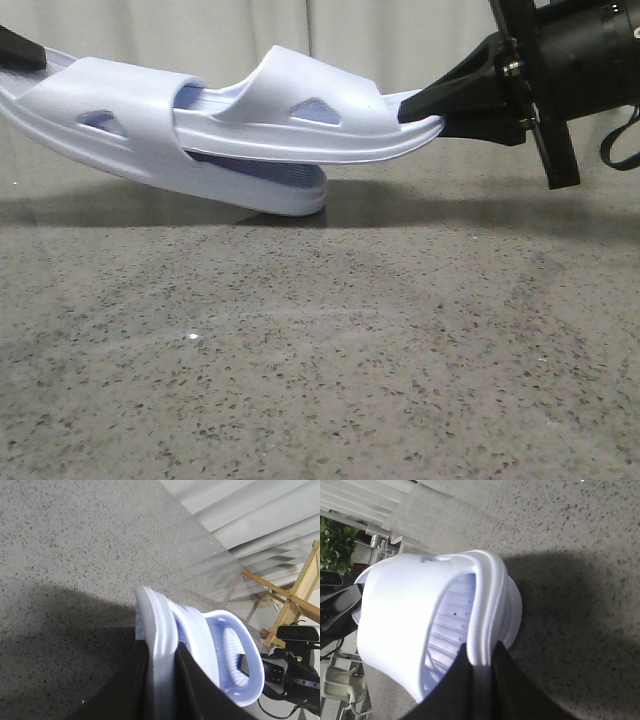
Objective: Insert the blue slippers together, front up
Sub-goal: 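Push the right gripper's slipper into the left gripper's slipper, then open the right gripper and lower the nested slippers with the left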
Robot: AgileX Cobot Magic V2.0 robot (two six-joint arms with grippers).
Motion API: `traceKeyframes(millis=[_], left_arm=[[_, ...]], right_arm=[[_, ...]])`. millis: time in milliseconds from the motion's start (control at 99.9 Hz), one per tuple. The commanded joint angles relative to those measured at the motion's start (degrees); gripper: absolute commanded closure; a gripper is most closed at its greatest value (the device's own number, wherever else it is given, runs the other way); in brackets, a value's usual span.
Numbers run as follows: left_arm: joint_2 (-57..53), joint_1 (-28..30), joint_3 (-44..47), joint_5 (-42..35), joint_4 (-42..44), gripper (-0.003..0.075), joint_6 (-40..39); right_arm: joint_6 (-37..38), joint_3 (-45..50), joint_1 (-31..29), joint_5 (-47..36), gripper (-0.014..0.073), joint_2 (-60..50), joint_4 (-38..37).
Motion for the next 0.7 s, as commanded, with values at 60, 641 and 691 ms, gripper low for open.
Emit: traceKeyframes(millis=[60, 641, 691], left_arm=[[-1.5, -2.0, -1.4, 11.4, -4.3, 0.0704, 0.3], [-1.5, -1.2, -1.4, 11.4, -4.2, 0.0704, 0.3], [-1.5, -0.3, -1.4, 11.4, -4.4, 0.0705, 0.3]], right_arm=[[-1.4, -2.1, 2.2, 8.7, 0.07, -1.9, 3.0], [-1.5, -2.1, -3.9, 15.3, 0.0407, -1.9, -0.3], [-1.4, -2.1, -6.1, 17.3, 0.0407, -1.9, -0.9]])
